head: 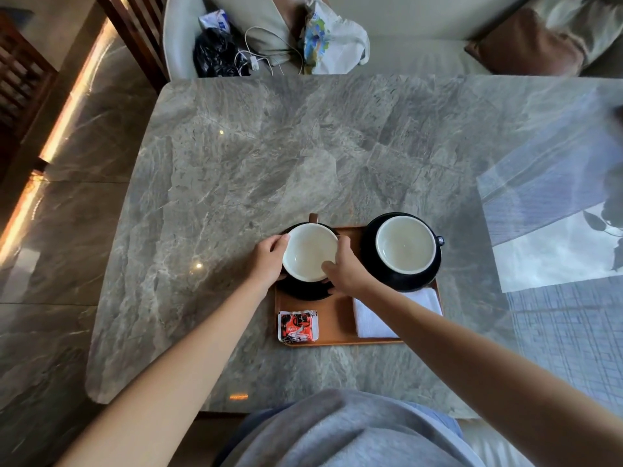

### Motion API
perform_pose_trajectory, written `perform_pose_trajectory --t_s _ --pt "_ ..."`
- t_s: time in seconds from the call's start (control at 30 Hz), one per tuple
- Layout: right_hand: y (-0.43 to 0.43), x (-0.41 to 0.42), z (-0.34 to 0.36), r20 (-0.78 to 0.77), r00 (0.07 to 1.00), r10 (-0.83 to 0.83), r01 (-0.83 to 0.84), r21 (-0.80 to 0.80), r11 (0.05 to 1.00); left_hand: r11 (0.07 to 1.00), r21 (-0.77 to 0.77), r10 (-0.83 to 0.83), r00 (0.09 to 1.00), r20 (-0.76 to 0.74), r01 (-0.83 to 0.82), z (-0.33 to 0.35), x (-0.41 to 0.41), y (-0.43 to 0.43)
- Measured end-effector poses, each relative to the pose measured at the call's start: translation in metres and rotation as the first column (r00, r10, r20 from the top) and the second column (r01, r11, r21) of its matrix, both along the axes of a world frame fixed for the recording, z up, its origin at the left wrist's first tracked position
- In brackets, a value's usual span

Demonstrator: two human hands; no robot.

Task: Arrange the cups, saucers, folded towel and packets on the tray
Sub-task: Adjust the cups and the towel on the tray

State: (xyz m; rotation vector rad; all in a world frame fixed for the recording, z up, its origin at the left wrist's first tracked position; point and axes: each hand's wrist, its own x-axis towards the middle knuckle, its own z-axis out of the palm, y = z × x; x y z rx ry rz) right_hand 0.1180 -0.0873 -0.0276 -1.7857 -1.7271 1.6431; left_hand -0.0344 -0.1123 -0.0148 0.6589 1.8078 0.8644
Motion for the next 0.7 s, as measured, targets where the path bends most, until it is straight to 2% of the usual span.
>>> perform_pose_trajectory --t_s 0.7 --pt "0.0012 0.0011 -0.0019 0.001 1.000 0.003 -0.003 0.048 0.999 1.000 0.022 -0.019 1.000 0.001 0.019 -0.0072 -0.0006 -0.0046"
